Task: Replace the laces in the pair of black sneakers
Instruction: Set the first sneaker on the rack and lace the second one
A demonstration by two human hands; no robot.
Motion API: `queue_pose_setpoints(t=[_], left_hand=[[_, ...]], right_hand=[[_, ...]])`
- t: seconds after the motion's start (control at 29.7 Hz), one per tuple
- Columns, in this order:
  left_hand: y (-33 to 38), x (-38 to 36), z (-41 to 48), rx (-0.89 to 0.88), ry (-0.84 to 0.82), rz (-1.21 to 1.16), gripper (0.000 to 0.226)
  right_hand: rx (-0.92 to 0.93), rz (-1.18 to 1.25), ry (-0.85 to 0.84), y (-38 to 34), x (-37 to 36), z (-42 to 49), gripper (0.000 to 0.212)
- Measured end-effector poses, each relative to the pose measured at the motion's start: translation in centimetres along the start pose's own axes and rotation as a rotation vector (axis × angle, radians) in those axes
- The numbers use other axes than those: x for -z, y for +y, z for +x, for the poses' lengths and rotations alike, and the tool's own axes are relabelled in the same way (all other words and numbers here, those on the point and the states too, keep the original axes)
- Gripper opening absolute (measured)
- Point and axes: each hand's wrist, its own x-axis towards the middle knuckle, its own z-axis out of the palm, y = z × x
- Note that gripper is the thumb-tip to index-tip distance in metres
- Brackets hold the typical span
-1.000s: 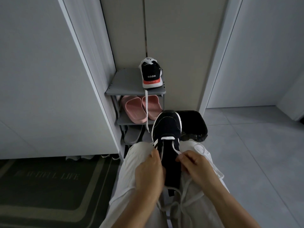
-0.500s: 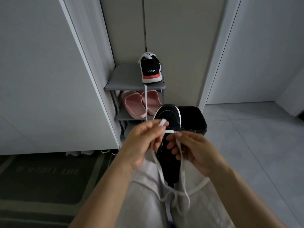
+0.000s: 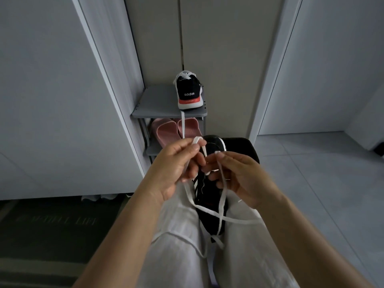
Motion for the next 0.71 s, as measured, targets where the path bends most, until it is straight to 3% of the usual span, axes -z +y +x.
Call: queue_pose_setpoints(t=[0.24,0.34,0.44,0.54,0.64,0.71], left_hand=[[0.4,4.7,-0.1,-0.053,0.200,-0.125,0.024],[0.6,4.5,-0.9,-0.093,0.115,-0.099,0.021],[2.0,5.6,-2.0,-0.200,0.027,-0.204,0.036],[4.2,8.6,-2.3,-0.339,0.124,-0.297,0.034],[3.1,8.7,-1.5,-0.227,0.331,-0.071,0.022],[0.6,7.2,-1.4,-0.066,0.217,0.106,0.024]], right_hand=[[0.068,0.128,0.225,-0.2,3.3,-0.5,0.038],[0.022,0.114,0.210,0.4,3.4,-1.0,0.037],[0.019,0.146,0.187,0.5,3.4,-1.3,0.036],[0.038,0.191,0.189,-0.1,4.0,-1.5,0.033],[0.045,0.166,0.184,0.0,4.3,-1.1,0.033],[0.026,0.130,0.176,0.4,4.2,-0.9,0.033]])
